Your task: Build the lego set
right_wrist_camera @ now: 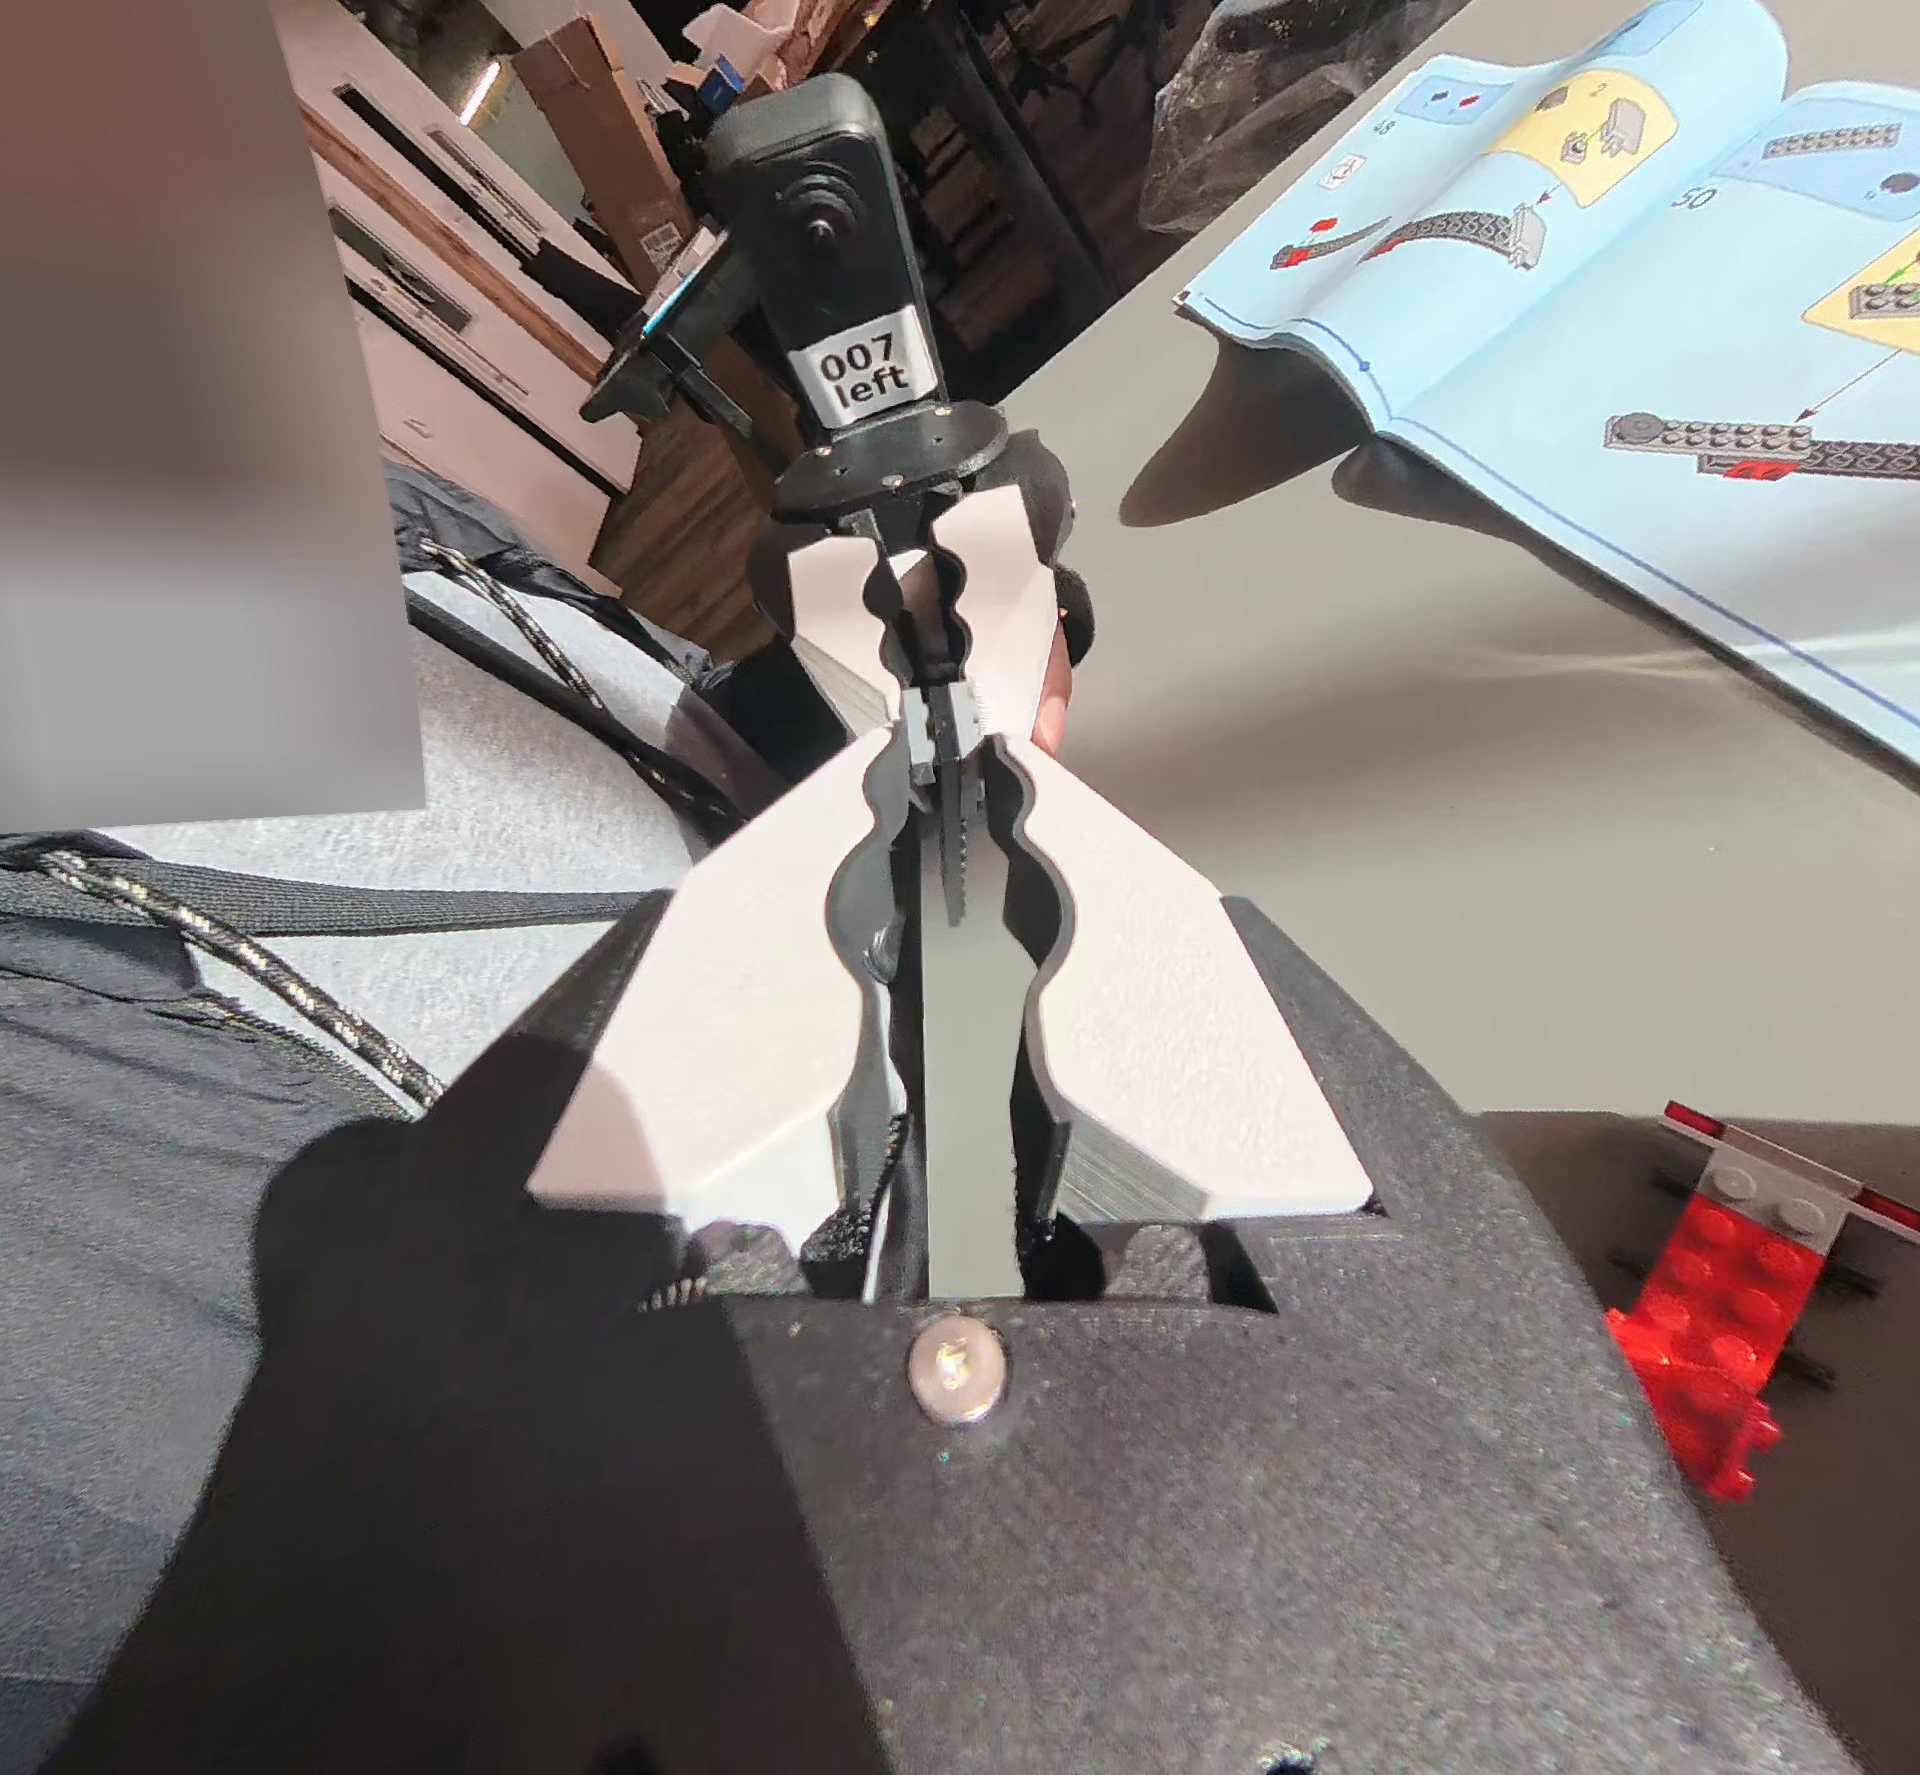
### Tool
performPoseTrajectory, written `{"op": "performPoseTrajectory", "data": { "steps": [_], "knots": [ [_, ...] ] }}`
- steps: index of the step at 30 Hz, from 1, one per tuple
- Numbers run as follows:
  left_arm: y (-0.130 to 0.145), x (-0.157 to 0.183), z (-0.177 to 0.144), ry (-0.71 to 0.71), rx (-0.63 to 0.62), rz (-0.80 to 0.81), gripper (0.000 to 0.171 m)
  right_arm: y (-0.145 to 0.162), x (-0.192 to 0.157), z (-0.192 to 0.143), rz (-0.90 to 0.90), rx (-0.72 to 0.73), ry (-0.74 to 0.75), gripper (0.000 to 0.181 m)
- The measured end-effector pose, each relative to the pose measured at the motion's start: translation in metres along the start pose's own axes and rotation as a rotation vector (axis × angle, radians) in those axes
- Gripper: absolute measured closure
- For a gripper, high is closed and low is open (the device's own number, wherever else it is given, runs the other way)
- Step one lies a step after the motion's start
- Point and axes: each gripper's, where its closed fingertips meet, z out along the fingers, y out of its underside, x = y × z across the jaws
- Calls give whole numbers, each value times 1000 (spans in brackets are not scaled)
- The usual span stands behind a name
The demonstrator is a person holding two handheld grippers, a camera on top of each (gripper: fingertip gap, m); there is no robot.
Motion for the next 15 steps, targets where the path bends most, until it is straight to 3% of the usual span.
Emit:
{"op": "performPoseTrajectory", "data": {
  "steps": [15],
  "knots": [
    [-2, 7, -1, 11, 4, 106, 160, 1, -7, 2, -16, 13, -8, 167]
  ]
}}
